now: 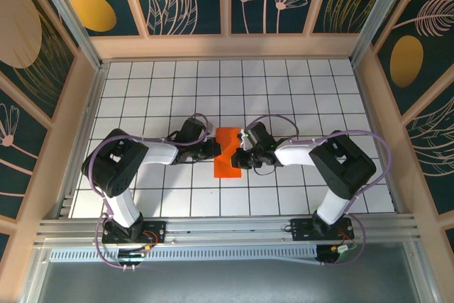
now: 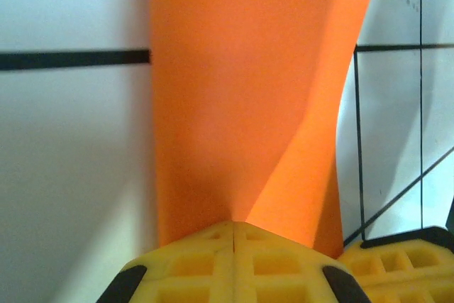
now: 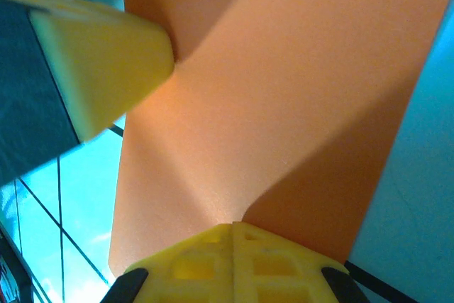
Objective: Fold a paper plane with a square sheet of paper (fold left side to right side)
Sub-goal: First fold the square sheet of paper in half at the center of the table.
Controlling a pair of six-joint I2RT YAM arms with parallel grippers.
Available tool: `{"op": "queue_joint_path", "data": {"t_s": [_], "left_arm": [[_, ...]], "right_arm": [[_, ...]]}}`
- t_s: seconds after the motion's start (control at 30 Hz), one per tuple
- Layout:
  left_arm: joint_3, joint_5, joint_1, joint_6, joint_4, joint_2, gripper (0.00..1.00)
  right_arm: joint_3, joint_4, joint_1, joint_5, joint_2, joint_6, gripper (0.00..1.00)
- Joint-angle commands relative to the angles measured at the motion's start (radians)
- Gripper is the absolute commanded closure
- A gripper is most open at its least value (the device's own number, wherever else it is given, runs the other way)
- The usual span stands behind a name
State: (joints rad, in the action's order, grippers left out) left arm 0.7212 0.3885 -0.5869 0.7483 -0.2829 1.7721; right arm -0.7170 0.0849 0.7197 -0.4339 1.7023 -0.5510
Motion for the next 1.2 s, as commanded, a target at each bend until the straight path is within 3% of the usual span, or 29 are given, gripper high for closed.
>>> {"op": "queue_joint_path", "data": {"t_s": [0.0,0.43,0.8,1.17], "left_arm": [[0.015,-0.085,0.056,-0.038,0.050,0.025,1.00],[-0.001,-0.072,0.115,-0.055,0.035,0.002,1.00],[-0.118,0.116,0.087,-0.013,-0.119,-0.163,1.00],[-0.031,0.107,0.043,-0.011,-0.168,-0.021,1.00]], "right_arm": [[0.068,-0.176,-0.010,0.146,0.066,0.032,1.00],[0.077,-0.179,-0.019,0.147,0.049,0.042,1.00],[0.064,-0.197,-0.022,0.155,0.028,0.081,1.00],[0.054,-0.206,-0.023,0.155,0.038,0.083,1.00]]}}
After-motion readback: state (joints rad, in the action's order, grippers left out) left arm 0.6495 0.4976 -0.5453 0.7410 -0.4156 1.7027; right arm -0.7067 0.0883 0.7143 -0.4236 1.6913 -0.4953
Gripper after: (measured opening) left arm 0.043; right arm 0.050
